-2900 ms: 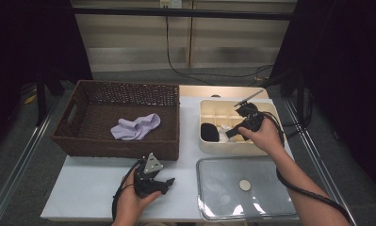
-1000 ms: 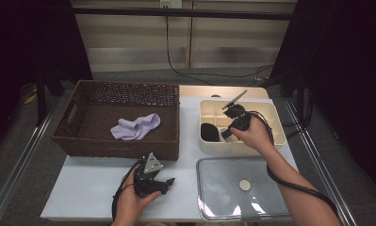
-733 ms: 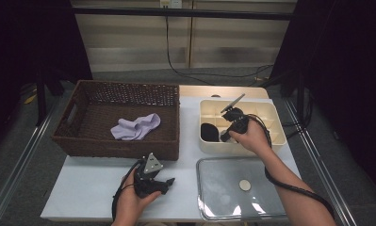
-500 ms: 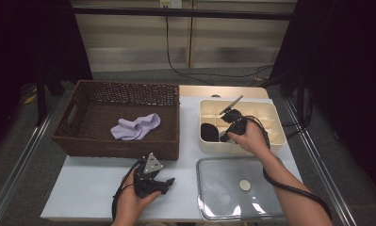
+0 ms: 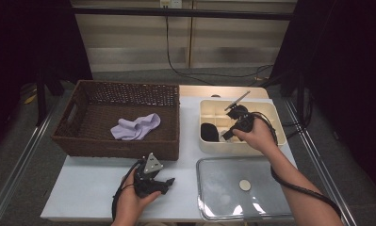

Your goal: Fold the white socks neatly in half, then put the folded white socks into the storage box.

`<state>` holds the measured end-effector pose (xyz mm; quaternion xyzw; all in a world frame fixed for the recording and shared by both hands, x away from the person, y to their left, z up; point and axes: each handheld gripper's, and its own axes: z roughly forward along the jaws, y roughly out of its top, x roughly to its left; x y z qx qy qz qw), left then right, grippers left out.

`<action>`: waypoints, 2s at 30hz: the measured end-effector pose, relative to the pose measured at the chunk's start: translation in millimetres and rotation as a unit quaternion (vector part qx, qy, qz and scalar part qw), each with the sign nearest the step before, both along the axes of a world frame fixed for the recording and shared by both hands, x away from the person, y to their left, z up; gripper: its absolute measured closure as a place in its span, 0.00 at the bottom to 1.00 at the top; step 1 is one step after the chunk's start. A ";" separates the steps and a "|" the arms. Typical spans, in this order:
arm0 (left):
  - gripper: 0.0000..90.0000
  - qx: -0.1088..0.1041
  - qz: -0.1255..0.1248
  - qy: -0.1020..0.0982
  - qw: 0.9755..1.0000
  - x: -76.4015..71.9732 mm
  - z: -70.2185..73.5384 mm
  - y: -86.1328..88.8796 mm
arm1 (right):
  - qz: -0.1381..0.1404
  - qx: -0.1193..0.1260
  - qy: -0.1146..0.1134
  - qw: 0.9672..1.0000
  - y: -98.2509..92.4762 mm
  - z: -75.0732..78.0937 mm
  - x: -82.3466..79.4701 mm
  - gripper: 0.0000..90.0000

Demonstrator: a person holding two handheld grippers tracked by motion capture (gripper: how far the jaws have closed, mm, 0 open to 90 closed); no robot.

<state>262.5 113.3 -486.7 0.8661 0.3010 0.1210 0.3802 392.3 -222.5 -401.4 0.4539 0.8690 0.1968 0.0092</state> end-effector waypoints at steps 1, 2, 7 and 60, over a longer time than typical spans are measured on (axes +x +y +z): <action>0.30 0.000 0.000 0.000 1.000 0.0 0.0 0.0 | -0.001 0.004 -0.002 1.000 -2.9 2.8 -0.1 0.80; 0.30 0.000 0.000 0.000 1.000 -0.1 0.0 -0.1 | -0.004 0.009 -0.003 1.000 -5.8 5.4 -0.4 0.78; 0.30 0.000 0.000 0.000 1.000 0.1 0.1 0.1 | -0.010 0.018 -0.011 1.000 -17.4 16.1 -3.8 0.68; 0.30 -0.001 0.001 0.001 1.000 0.1 -0.1 0.0 | 0.081 0.059 -0.040 0.994 -8.0 -7.5 -97.8 0.26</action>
